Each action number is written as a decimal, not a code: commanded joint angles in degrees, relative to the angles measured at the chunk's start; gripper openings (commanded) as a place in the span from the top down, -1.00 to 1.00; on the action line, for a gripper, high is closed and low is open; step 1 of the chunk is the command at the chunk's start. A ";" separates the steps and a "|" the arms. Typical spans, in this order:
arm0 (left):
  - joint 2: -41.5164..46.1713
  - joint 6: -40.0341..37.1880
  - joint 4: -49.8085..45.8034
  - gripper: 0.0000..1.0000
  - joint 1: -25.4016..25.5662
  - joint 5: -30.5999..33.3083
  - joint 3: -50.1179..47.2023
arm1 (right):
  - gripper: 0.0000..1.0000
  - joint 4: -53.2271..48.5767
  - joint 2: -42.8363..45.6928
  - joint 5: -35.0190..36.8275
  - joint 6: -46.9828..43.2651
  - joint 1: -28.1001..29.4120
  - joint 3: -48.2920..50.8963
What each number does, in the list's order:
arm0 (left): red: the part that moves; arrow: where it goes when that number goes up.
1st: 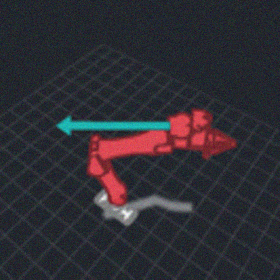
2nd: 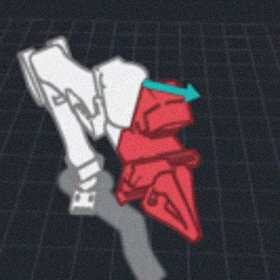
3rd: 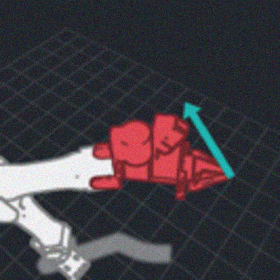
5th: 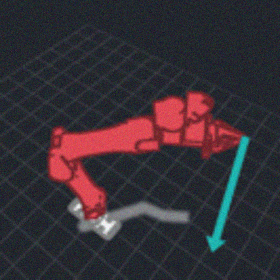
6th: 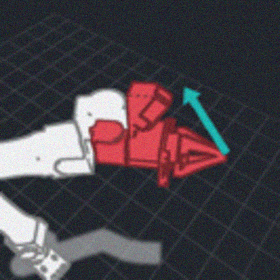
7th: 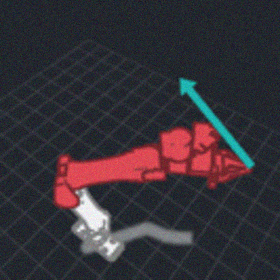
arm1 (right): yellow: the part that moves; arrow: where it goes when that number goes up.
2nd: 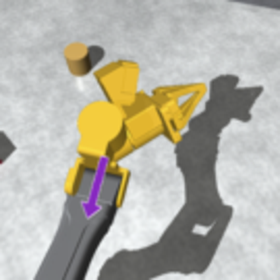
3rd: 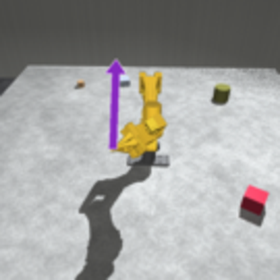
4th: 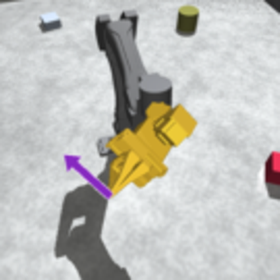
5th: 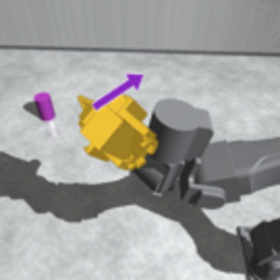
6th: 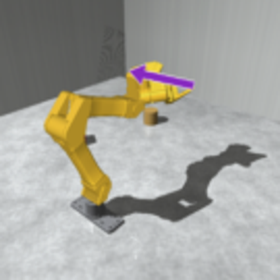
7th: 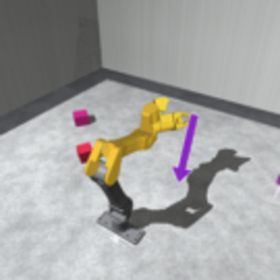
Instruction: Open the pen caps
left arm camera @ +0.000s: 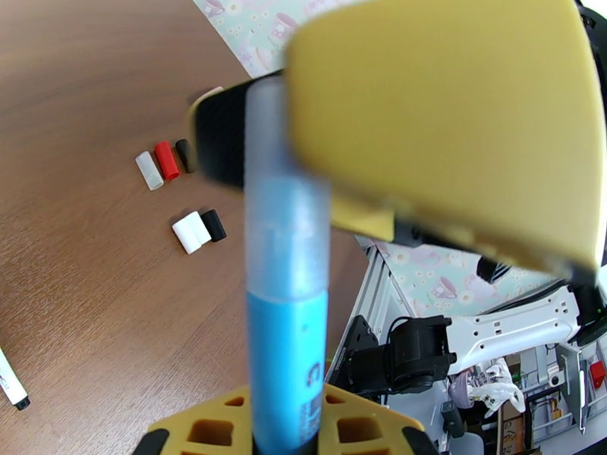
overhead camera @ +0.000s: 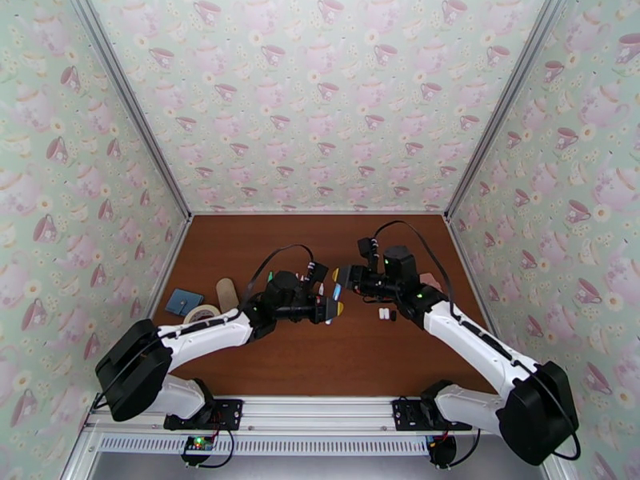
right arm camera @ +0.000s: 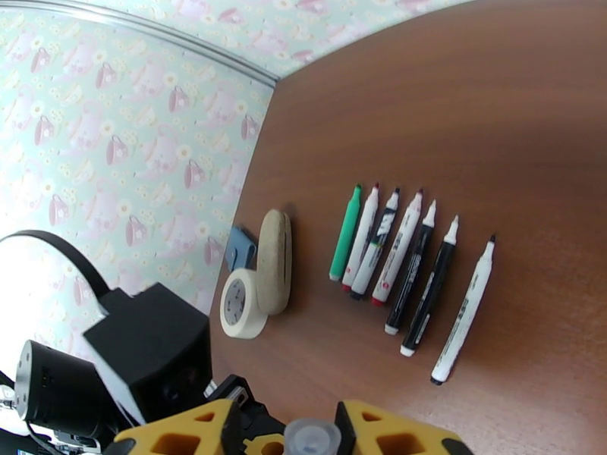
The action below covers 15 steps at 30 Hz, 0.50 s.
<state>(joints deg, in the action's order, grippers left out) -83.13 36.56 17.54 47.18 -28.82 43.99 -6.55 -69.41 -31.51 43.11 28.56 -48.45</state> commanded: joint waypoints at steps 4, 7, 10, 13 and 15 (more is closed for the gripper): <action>0.74 -1.52 -1.37 0.94 0.46 -0.89 1.98 | 0.35 -1.79 -0.86 -0.33 -1.50 0.66 -2.18; 0.87 -1.72 -1.76 0.94 0.54 -1.00 1.96 | 0.55 -2.31 -0.49 1.33 -1.75 0.71 -2.13; 0.96 -2.08 -2.42 0.95 0.63 -0.89 2.07 | 0.62 -2.59 -0.55 1.38 -1.82 0.69 -2.67; 1.02 -2.96 -4.20 0.95 0.77 -0.26 2.54 | 0.70 -3.33 -0.65 1.57 -2.16 0.66 -3.23; 1.13 -4.78 -8.16 0.96 1.22 1.95 3.59 | 0.76 -4.69 -0.30 3.19 -2.28 0.70 -3.83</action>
<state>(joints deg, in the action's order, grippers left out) -83.11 34.46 14.61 47.59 -28.64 45.30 -9.63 -69.82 -30.20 42.15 28.88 -49.45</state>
